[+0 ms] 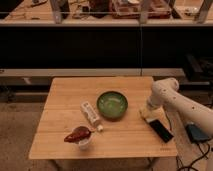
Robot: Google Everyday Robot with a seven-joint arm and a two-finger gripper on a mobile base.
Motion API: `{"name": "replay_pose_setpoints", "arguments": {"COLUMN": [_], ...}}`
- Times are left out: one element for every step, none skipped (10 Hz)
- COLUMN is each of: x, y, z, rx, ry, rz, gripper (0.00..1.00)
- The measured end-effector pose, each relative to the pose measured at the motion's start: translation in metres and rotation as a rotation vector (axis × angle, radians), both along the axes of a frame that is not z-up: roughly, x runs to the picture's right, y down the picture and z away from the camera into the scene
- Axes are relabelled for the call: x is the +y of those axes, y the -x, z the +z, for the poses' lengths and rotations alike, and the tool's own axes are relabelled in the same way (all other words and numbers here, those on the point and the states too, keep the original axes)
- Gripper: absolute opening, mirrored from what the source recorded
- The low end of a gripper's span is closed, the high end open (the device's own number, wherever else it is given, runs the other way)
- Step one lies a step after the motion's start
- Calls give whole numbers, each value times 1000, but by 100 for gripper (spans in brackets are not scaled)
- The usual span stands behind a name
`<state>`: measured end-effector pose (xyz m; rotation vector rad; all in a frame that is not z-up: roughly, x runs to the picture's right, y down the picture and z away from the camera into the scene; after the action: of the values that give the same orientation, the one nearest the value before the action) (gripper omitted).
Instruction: Wipe the white sponge on the table
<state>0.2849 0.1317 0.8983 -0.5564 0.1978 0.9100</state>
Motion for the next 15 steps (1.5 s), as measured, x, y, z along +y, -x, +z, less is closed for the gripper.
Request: {"name": "replay_pose_setpoints", "arguments": {"x": [-7, -14, -22, -35, -50, -57, -65, -69, -69, -68, -65, -61, -57, -51, -38], "y": [-6, -7, -8, -10, -12, -10, -1, 13, 22, 30, 43, 50, 56, 64, 72], "z": [8, 15, 22, 26, 30, 33, 37, 39, 40, 40, 39, 37, 34, 28, 18], "rx": [13, 20, 25, 31, 38, 37, 30, 15, 4, -7, -26, -39, -52, -74, -105], "ry": [-9, -19, -30, -49, -69, -77, -84, -88, -89, -90, -90, -89, -89, -87, -80], "rz": [13, 21, 31, 52, 80, 88, 89, 78, 67, 55, 36, 23, 3, -26, -64], "gripper": [0, 0, 0, 0, 0, 0, 0, 0, 0, 0, 0, 0, 0, 0, 0]}}
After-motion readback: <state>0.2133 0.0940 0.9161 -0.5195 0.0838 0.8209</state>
